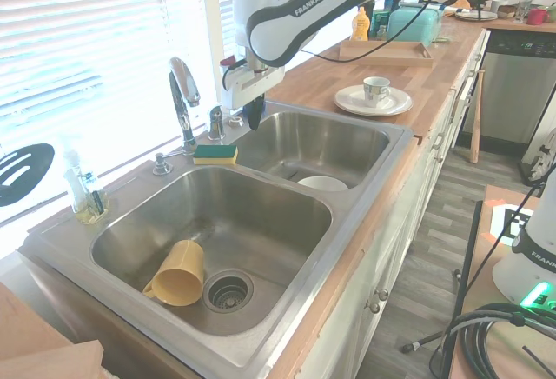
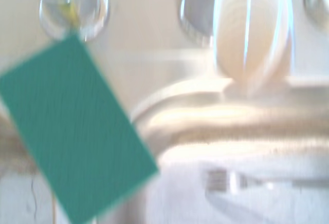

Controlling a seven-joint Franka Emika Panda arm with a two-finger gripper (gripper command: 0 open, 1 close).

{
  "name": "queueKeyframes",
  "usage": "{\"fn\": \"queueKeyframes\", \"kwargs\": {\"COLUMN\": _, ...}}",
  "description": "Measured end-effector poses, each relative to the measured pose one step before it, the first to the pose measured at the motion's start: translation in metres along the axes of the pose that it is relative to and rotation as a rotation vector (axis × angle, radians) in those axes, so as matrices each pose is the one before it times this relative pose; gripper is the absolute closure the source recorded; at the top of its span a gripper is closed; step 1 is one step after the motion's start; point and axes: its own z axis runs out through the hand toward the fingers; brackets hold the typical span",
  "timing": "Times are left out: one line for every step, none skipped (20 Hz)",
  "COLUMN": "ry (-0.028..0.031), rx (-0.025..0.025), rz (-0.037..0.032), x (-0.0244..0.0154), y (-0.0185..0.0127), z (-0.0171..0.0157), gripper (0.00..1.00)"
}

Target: Turn on the faucet

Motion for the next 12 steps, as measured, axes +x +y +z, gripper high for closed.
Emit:
{"fn": "queueKeyframes", "kwargs": {"ry": 0.00112, "rx": 0.00152, "rz": 0.00233, "x": 0.00392, "y": -0.00497, "z": 0.0011, "gripper": 1.0}}
{"fn": "queueKeyframes", "kwargs": {"ry": 0.00136, "rx": 0.00381, "rz": 0.00293, "x": 0.00345, "y": -0.00446, "z": 0.00081, "gripper": 1.0}}
{"fn": "queueKeyframes", "kwargs": {"ry": 0.00047, "rx": 0.00447, "rz": 0.00301, "x": 0.00302, "y": -0.00443, "z": 0.00078, "gripper": 1.0}}
{"fn": "queueKeyframes", "kwargs": {"ry": 0.00029, "rx": 0.00437, "rz": 0.00211, "x": 0.00235, "y": -0.00422, "z": 0.00064, "gripper": 1.0}}
{"fn": "queueKeyframes", "kwargs": {"ry": 0.00174, "rx": 0.00496, "rz": 0.00127, "x": 0.00212, "y": -0.00402, "z": 0.00032, "gripper": 1.0}}
{"fn": "queueKeyframes", "kwargs": {"ry": 0.00204, "rx": 0.00428, "rz": 0.0012, "x": 0.00185, "y": -0.00302, "z": 0.00037, "gripper": 1.0}}
{"fn": "queueKeyframes", "kwargs": {"ry": 0.00257, "rx": 0.00408, "rz": 0.00106, "x": 0.0015, "y": -0.00236, "z": 0.00047, "gripper": 1.0}}
{"fn": "queueKeyframes", "kwargs": {"ry": 0.00587, "rx": 0.00694, "rz": 0.00336, "x": 0.0016, "y": -0.00198, "z": 0.00041, "gripper": 1.0}}
{"fn": "queueKeyframes", "kwargs": {"ry": 0.00842, "rx": 0.00898, "rz": 0.0069, "x": 0.00179, "y": -0.00177, "z": 0.00009, "gripper": 1.0}}
{"fn": "queueKeyframes", "kwargs": {"ry": 0.0135, "rx": 0.01309, "rz": 0.00959, "x": 0.00177, "y": -0.00143, "z": 0.00003, "gripper": 1.0}}
{"fn": "queueKeyframes", "kwargs": {"ry": 0.01688, "rx": 0.0149, "rz": 0.00935, "x": 0.00192, "y": -0.00152, "z": -0.00039, "gripper": 1.0}}
{"fn": "queueKeyframes", "kwargs": {"ry": 0.01784, "rx": 0.01454, "rz": 0.00476, "x": 0.00198, "y": -0.00125, "z": -0.0003, "gripper": 1.0}}
